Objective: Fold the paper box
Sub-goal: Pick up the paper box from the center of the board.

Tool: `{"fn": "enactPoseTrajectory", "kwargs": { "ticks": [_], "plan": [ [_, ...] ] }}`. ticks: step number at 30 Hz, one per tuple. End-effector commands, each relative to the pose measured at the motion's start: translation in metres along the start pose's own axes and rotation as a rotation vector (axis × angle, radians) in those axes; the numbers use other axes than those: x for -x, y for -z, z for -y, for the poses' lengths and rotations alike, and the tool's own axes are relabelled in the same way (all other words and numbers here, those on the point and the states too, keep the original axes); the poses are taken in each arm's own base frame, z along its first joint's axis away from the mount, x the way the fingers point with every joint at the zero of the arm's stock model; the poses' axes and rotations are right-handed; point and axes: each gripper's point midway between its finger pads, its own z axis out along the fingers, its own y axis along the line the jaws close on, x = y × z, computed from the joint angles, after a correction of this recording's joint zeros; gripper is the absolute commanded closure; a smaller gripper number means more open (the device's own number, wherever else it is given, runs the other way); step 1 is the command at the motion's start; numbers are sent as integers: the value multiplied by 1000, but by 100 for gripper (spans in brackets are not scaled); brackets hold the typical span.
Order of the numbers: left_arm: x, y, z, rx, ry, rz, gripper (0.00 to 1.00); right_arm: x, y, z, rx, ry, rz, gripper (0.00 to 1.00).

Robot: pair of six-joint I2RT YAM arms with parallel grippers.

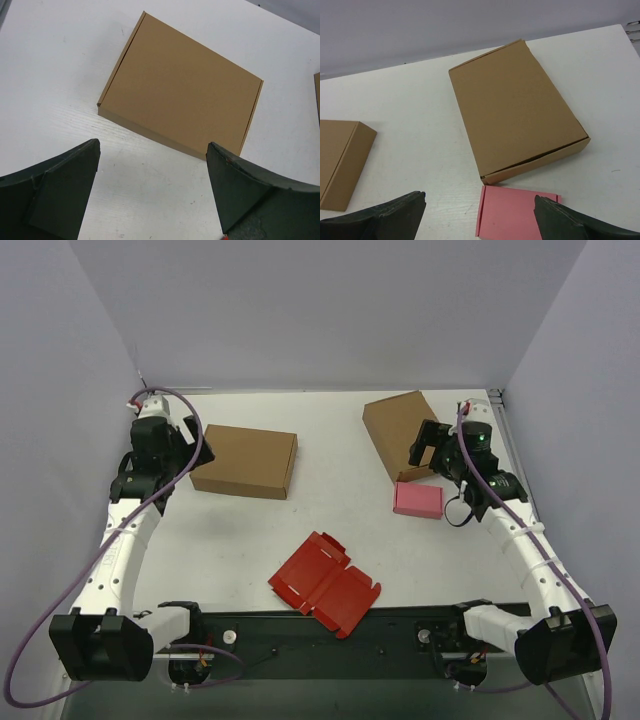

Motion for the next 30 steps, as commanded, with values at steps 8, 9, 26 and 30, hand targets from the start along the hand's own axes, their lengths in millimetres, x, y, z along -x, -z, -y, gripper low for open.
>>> {"fn": "enactPoseTrajectory", "kwargs": {
  "ticks": [8,9,26,30],
  "plan": [
    [-1,20,1,-4,81,4,3,-29,7,-71,255,206,-160,8],
    [-5,20,1,-6,93,-6,3,-41,3,-81,293,236,-211,9],
    [-105,23,43,-220,102,-308,11,-205,15,-178,617,575,-739,28],
    [-122,24,52,-253,101,-370,11,-222,13,-182,636,602,-788,33]
  ]
}}
